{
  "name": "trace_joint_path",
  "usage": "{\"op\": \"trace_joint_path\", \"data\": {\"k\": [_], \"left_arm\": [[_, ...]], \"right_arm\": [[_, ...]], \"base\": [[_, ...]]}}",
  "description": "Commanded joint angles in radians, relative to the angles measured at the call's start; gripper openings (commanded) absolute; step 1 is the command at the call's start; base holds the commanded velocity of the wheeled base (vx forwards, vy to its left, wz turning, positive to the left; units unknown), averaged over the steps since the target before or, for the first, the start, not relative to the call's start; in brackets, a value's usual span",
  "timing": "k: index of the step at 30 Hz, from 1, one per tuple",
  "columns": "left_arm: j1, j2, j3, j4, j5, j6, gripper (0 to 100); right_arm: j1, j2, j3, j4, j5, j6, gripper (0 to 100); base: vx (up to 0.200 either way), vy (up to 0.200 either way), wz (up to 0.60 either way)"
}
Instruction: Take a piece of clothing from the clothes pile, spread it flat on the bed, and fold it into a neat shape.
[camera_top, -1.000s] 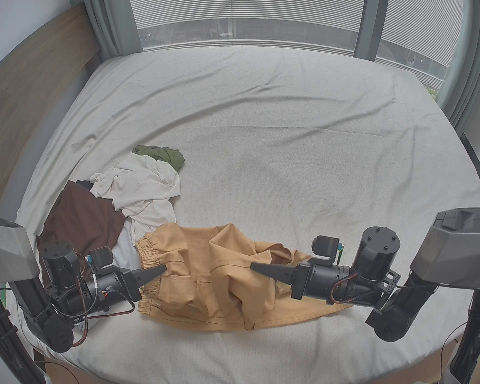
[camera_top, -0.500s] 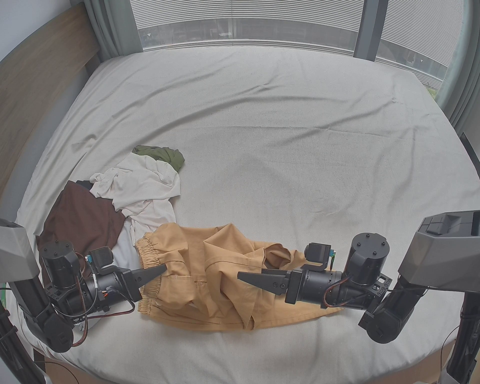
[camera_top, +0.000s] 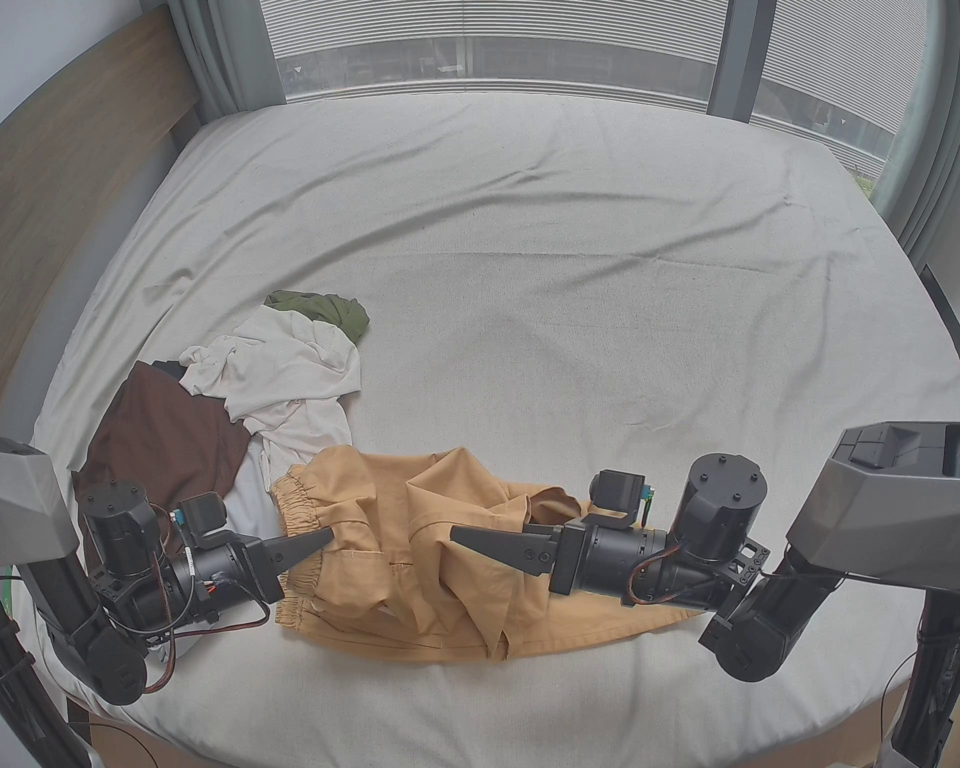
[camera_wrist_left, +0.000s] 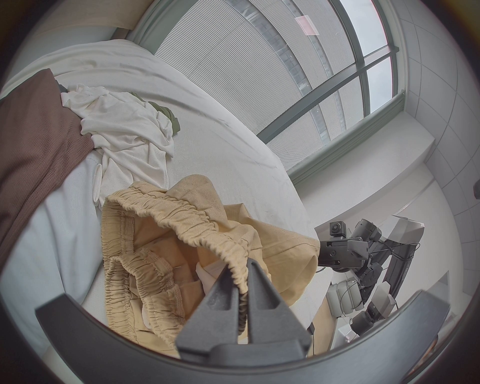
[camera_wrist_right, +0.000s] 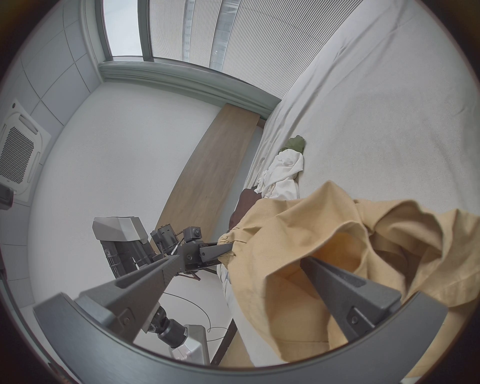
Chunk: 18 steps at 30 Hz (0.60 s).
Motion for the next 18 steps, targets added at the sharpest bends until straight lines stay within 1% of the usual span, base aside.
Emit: {"op": "trace_joint_path", "data": {"k": [1,6,18], "left_arm": [[0.001,-0.001,0.0,-0.002,0.0,-0.001,0],[-0.001,-0.003,0.0,-0.002,0.0,-0.001,0],[0.001,-0.004,0.0,-0.002,0.0,-0.001,0]], "right_arm": [[0.016,0.016,-0.027,0.001,0.001,0.003,100],[0.026,0.036,-0.075,0.061,-0.004,0.003,100],[0.032,0.051,-0.119,0.098,-0.006,-0.002,100]], "base": [[0.0,0.0,0.0],[0.0,0.0,0.0],[0.0,0.0,0.0]]}}
